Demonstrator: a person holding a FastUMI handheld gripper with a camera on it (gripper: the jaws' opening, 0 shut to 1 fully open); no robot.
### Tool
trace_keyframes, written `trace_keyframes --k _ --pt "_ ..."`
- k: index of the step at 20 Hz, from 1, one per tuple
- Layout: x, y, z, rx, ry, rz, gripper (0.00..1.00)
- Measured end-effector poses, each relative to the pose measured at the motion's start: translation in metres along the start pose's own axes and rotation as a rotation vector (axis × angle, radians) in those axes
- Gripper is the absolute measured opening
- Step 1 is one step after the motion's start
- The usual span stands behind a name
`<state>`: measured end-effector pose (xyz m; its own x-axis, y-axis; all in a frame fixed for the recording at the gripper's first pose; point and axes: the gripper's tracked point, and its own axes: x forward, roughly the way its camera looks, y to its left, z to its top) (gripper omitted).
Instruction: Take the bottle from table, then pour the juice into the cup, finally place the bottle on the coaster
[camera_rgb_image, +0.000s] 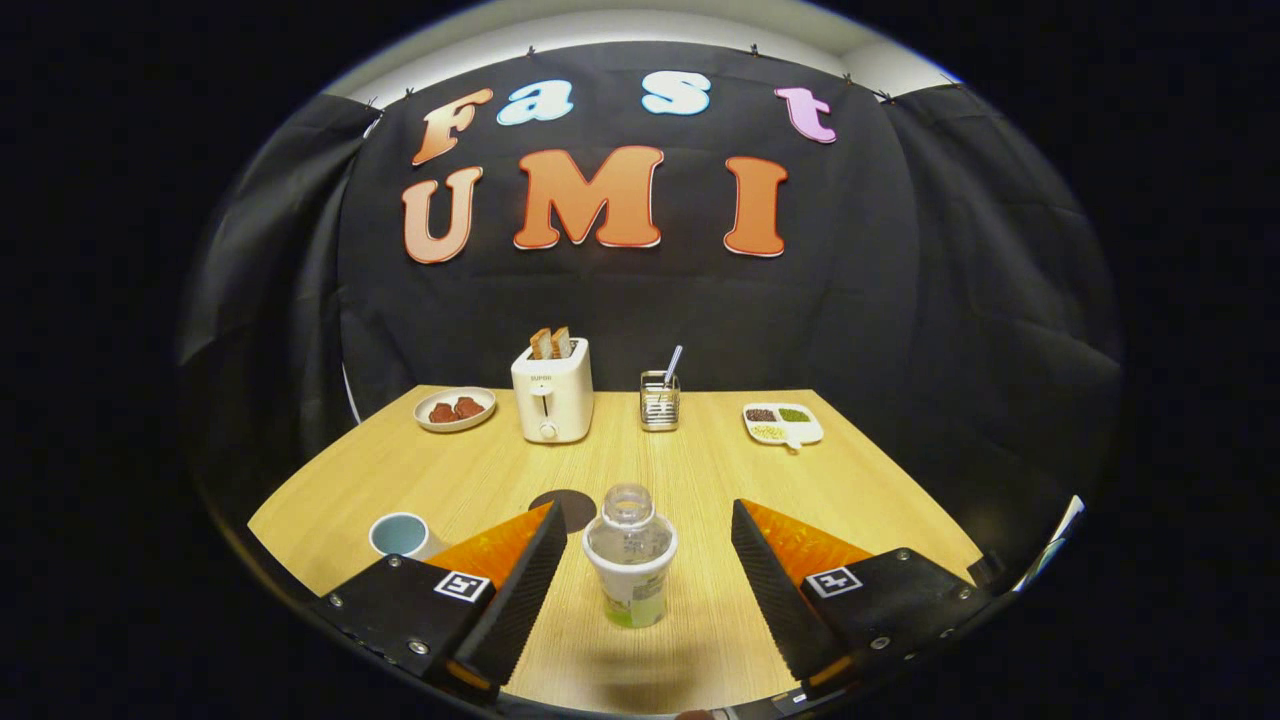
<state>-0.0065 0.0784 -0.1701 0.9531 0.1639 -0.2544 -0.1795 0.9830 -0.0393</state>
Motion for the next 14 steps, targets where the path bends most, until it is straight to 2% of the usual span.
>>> trace_keyframes --k 8,14 --pt "0.025 0.008 -0.056 -0.011 0.123 0.009 0.99" --pt "0.039 0.010 -0.070 -0.005 0.164 0.019 0.99"
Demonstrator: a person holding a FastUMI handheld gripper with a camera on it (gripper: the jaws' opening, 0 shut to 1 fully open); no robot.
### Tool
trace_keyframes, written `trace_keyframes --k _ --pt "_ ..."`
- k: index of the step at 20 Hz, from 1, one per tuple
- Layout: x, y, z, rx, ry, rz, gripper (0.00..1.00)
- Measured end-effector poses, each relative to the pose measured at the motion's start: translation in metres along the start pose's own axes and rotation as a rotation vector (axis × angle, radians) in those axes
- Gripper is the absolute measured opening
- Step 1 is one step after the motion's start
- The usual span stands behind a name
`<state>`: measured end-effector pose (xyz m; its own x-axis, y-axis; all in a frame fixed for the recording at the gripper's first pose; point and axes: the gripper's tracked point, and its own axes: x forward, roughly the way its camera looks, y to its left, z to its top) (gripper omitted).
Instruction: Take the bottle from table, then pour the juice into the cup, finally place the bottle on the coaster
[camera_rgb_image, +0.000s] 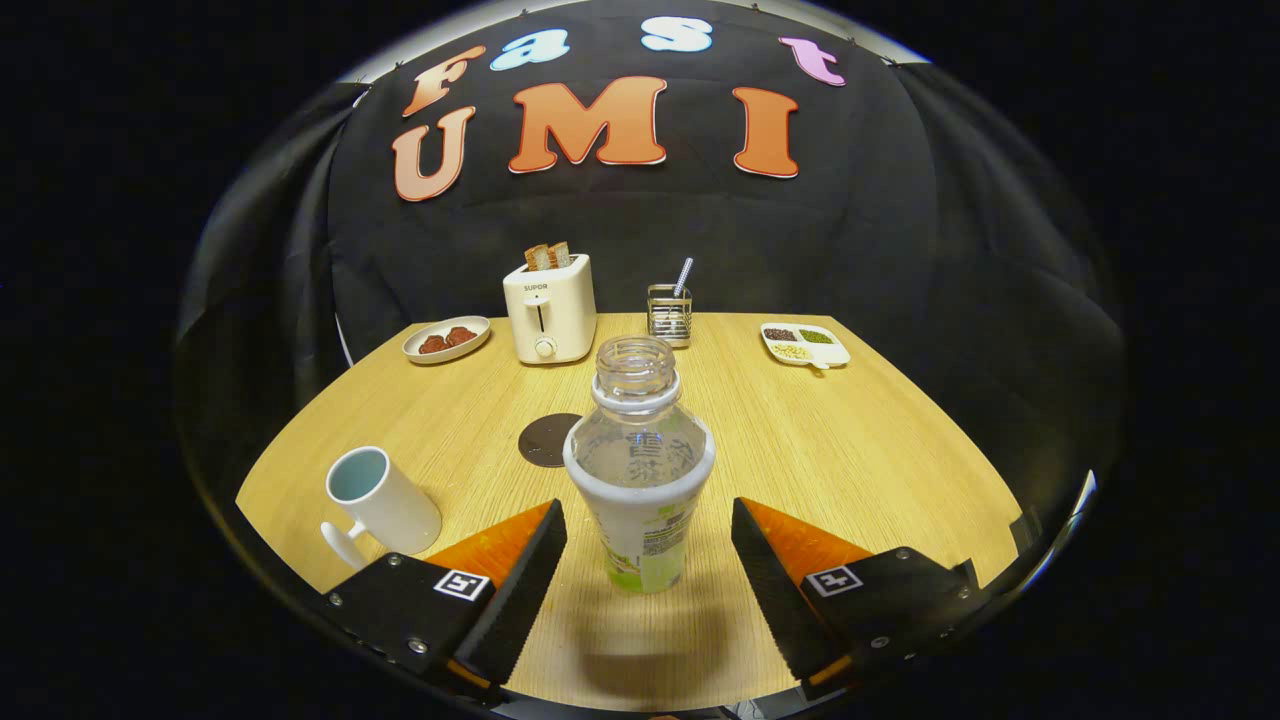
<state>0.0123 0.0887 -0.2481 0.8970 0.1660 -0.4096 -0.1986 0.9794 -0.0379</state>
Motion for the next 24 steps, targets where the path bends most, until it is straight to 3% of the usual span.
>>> trace_keyframes --k 4,6,7,9,11,15,24 --pt "0.011 0.008 -0.007 0.026 0.032 0.026 0.98" --pt "0.017 0.006 -0.008 0.024 0.045 0.004 0.87" --pt "0.020 0.003 -0.007 0.021 0.042 -0.008 0.76" --pt "0.018 0.008 -0.007 0.019 0.051 0.006 0.63" --pt "0.018 0.009 -0.005 0.010 0.076 0.002 0.57" --pt "0.010 0.017 0.013 0.001 0.065 0.005 0.53" --pt "-0.001 0.026 0.047 -0.274 0.060 -0.092 0.53"
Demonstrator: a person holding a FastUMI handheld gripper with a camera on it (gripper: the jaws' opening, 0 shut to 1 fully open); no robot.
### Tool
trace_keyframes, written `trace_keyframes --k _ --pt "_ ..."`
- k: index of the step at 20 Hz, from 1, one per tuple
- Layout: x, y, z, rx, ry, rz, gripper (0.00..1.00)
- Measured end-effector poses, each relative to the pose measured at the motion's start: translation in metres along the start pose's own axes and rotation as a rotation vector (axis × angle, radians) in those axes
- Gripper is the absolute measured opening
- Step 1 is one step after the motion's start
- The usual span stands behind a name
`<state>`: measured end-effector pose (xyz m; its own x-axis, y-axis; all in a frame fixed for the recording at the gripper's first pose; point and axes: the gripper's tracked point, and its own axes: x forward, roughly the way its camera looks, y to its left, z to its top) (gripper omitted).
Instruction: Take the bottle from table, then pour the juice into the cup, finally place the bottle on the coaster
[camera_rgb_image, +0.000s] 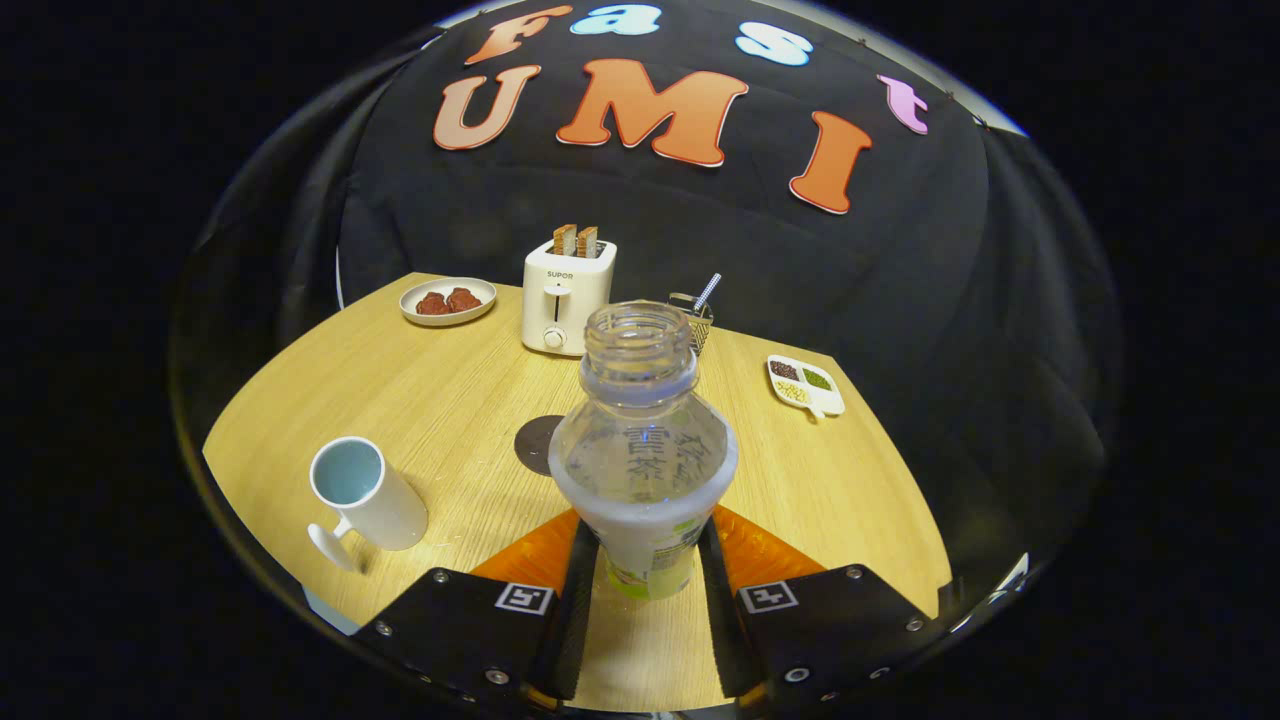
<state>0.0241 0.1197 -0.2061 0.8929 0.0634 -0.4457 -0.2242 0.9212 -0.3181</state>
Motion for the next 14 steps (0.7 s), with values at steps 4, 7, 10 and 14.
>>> trace_keyframes --k 4,7,10,14 --pt "0.001 0.012 0.006 -0.154 0.008 -0.027 0.53" --pt "0.002 0.019 0.015 -0.283 -0.013 -0.064 0.53" --pt "0.000 0.031 0.020 -0.387 -0.029 -0.087 0.52" --pt "0.002 0.045 0.023 -0.548 -0.046 -0.124 0.52"
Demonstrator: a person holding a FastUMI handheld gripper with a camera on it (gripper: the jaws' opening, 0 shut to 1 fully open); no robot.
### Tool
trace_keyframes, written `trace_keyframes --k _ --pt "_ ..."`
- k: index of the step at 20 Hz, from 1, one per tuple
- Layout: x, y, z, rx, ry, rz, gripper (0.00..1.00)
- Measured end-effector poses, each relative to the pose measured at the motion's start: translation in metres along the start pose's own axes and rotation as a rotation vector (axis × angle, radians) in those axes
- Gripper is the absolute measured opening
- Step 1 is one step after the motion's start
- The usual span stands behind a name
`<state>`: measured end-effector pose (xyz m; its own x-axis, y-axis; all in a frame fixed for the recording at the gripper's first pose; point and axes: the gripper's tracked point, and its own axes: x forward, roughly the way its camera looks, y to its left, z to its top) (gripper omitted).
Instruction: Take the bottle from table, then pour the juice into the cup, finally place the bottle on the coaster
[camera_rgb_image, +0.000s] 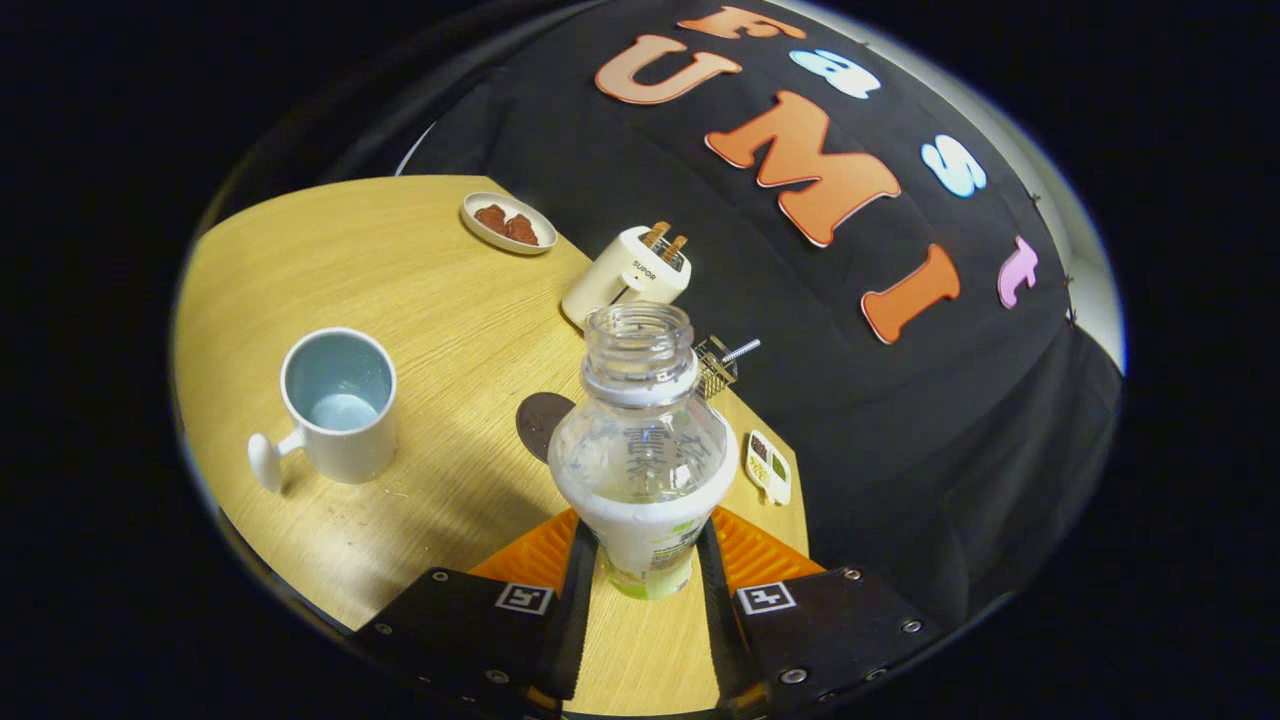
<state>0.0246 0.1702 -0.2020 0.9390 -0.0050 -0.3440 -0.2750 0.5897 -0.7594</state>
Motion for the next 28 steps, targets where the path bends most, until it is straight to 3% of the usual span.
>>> trace_keyframes --k 5,14,28 --pt "0.000 0.002 0.012 -0.184 -0.029 -0.073 0.52" --pt "0.000 0.013 0.040 -0.495 -0.140 -0.122 0.52" --pt "0.006 0.016 0.056 -0.742 -0.179 -0.166 0.52"
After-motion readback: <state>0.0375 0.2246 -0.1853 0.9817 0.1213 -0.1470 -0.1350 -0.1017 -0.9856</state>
